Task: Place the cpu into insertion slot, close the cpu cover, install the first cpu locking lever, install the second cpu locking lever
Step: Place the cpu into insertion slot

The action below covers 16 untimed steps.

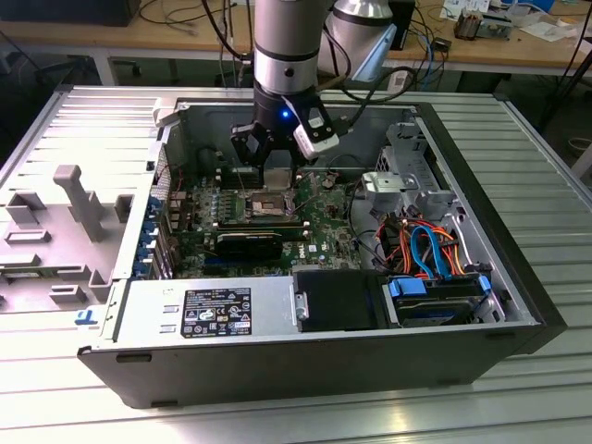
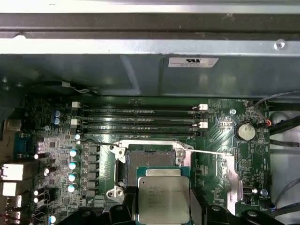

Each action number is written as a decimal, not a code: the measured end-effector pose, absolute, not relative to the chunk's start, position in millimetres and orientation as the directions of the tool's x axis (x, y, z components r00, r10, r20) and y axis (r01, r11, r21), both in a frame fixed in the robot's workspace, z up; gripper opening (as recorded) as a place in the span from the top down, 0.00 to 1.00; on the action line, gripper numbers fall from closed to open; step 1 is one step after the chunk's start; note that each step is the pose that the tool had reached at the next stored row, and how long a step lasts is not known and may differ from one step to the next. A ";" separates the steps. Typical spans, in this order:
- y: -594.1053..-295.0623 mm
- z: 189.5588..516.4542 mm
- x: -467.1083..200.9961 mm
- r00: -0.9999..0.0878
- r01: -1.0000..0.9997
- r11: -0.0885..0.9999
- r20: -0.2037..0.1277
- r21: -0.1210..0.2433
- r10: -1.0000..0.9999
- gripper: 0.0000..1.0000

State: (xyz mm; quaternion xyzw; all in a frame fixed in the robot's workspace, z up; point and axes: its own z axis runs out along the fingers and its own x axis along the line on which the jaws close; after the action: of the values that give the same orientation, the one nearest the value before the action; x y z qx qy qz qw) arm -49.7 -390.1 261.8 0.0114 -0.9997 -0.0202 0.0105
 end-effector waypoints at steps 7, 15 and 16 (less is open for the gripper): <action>-388.2 259.6 -55.2 -1.000 -0.022 0.999 0.021 0.034 -0.023 0.46; -388.1 256.9 -55.1 -0.990 0.138 0.990 0.020 0.031 0.138 0.46; -388.1 256.9 -55.1 -0.990 0.140 0.990 0.020 0.030 0.139 0.46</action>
State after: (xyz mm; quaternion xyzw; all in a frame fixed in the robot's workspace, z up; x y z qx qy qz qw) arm -55.1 -388.1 256.9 -0.0700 -0.9974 -0.0159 0.0091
